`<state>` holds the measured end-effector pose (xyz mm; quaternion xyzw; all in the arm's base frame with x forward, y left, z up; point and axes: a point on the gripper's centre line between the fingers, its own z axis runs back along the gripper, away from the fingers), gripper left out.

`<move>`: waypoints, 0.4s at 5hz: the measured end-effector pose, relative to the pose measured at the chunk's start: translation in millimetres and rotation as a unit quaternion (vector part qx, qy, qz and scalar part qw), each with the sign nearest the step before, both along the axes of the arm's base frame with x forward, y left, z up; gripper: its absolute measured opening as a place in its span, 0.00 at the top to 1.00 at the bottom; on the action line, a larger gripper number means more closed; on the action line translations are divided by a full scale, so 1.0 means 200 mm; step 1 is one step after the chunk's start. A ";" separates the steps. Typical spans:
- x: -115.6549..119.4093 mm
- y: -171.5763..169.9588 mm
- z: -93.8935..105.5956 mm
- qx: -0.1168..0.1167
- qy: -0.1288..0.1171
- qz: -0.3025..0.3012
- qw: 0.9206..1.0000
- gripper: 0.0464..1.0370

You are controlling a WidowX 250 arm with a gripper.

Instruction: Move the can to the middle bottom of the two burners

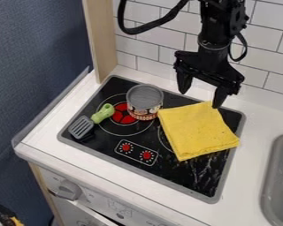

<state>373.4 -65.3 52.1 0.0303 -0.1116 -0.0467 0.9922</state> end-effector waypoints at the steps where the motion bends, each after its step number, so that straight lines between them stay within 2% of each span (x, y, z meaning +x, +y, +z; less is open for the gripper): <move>1: -0.01 0.00 -0.07 0.000 0.019 0.001 1.000 0.04; 2: 0.01 0.09 -0.08 -0.010 0.024 0.021 0.999 0.04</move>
